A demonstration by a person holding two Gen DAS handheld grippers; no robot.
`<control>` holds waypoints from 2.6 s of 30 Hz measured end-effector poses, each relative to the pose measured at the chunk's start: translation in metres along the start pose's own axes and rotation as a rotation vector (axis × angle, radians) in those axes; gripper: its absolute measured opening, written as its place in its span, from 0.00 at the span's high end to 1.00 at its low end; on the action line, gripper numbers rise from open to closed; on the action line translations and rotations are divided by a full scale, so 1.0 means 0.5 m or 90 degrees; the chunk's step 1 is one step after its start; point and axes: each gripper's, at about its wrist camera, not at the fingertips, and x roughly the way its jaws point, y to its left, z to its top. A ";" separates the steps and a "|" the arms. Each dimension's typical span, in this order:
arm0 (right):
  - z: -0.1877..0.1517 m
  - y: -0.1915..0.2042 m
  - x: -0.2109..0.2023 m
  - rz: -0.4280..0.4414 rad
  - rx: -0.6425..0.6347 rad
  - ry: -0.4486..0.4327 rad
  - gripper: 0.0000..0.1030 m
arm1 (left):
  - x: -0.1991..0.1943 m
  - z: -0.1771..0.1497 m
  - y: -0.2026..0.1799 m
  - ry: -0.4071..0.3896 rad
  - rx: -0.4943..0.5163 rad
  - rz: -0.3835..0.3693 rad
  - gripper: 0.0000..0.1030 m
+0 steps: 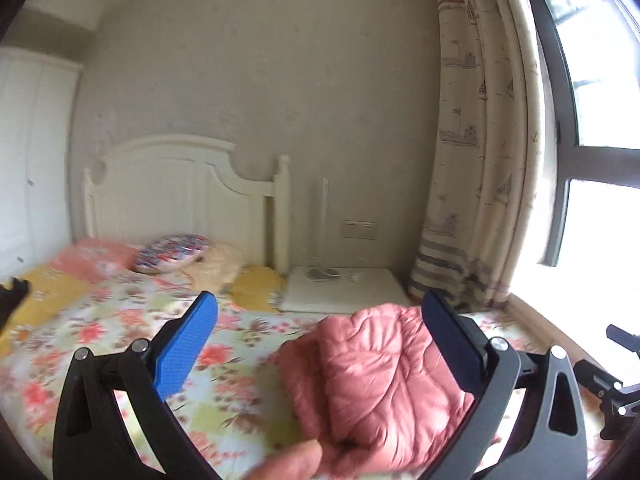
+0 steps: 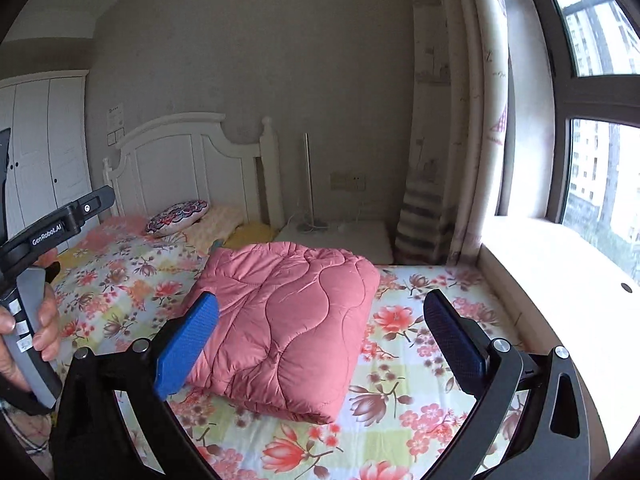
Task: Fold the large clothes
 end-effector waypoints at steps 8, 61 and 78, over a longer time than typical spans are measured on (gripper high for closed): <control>-0.139 0.026 -0.013 -0.002 0.003 0.060 0.04 | -0.122 -0.142 -0.063 0.052 0.058 0.005 0.02; -0.205 0.053 -0.015 0.018 0.010 0.059 0.04 | -0.138 -0.235 -0.053 0.106 0.050 0.017 0.02; -0.210 0.055 -0.012 0.020 0.009 0.060 0.04 | -0.142 -0.235 -0.051 0.106 0.051 0.018 0.02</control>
